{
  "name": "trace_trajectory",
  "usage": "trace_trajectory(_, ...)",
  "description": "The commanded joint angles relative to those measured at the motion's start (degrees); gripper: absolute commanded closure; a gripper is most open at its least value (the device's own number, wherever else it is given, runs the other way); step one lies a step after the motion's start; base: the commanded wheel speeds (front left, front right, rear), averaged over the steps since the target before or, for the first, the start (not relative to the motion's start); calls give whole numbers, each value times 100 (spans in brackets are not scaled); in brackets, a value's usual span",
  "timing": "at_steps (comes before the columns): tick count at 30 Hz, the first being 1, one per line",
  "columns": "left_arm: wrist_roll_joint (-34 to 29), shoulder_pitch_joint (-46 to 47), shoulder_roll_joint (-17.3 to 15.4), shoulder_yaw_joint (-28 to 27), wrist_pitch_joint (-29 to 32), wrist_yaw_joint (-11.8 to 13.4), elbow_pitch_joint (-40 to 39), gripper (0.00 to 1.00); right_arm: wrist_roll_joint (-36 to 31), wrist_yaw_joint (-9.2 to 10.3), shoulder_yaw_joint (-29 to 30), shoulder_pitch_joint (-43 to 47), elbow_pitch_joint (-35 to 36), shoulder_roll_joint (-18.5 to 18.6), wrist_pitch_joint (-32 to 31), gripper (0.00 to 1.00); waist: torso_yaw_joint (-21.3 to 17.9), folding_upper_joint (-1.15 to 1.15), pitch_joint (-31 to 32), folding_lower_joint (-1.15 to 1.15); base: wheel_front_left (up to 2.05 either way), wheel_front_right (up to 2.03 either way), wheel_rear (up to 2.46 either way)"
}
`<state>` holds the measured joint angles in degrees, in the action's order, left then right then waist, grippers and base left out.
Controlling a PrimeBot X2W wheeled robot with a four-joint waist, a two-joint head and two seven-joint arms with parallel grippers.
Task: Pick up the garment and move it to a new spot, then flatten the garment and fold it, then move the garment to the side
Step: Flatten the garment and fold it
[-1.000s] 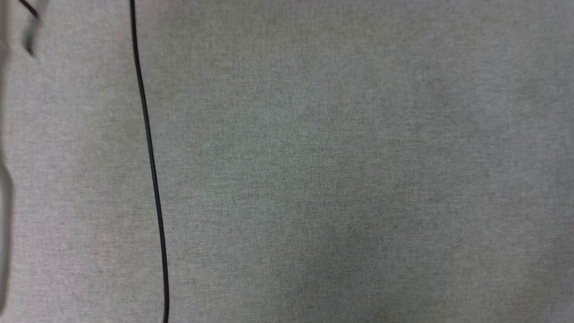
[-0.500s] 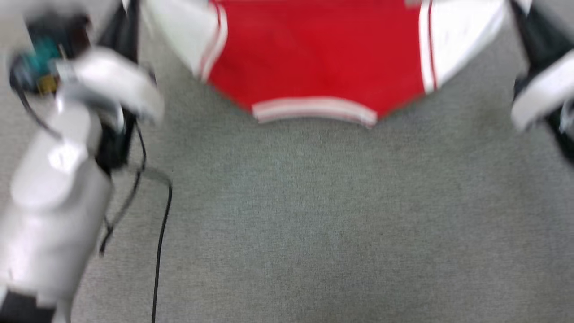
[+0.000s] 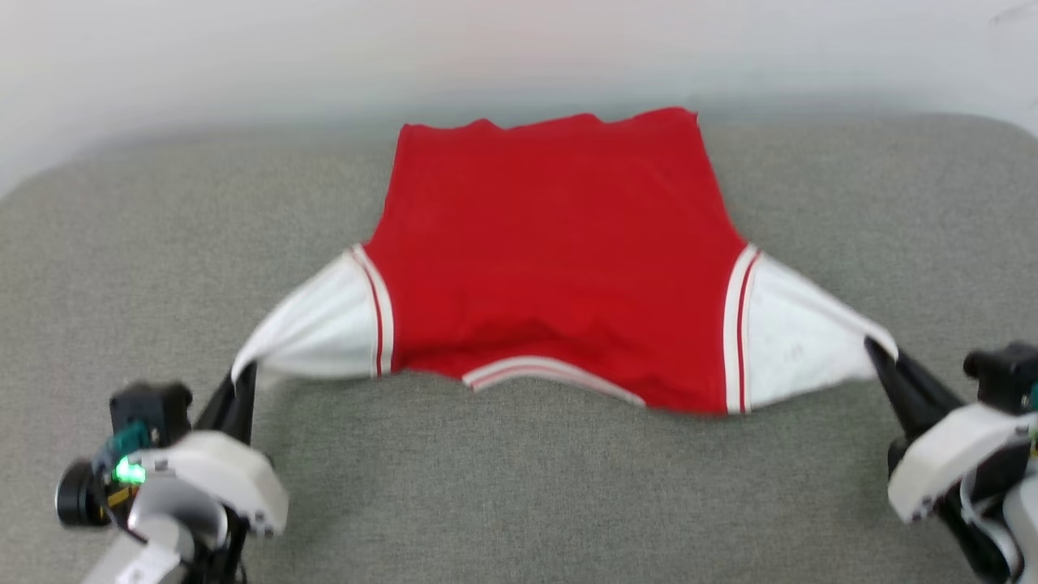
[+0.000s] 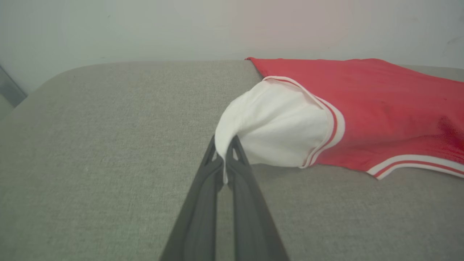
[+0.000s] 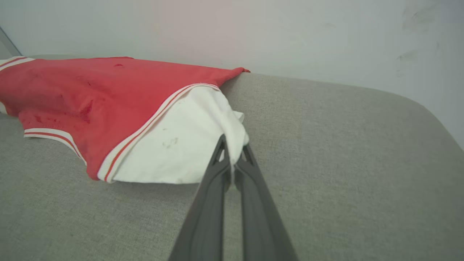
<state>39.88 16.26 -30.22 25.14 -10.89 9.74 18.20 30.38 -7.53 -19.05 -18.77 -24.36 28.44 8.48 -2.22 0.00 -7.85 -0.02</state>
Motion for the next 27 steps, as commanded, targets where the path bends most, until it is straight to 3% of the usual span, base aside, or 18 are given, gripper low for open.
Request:
trace_trajectory(1, 65, -312, -55, -19, 44, 77, -124, 100, -40, 8, 113, 334, 90, -54, -42, 100, -2, 0, 215, 2, 0, 0, 0)
trace_trajectory(17, 587, -2357, -207, -142, 91, 606, -856, 100, -301, 9, 1255, 3048, 864, -425, -682, 100, 108, 0, 835, 2, 0, 0, 0)
trace_trajectory(27, 586, -2538, -203, -71, 107, 659, -1068, 100, -297, 9, 1661, 3603, 1419, -514, -1128, 100, 225, 0, 840, 2, 0, 0, 0)
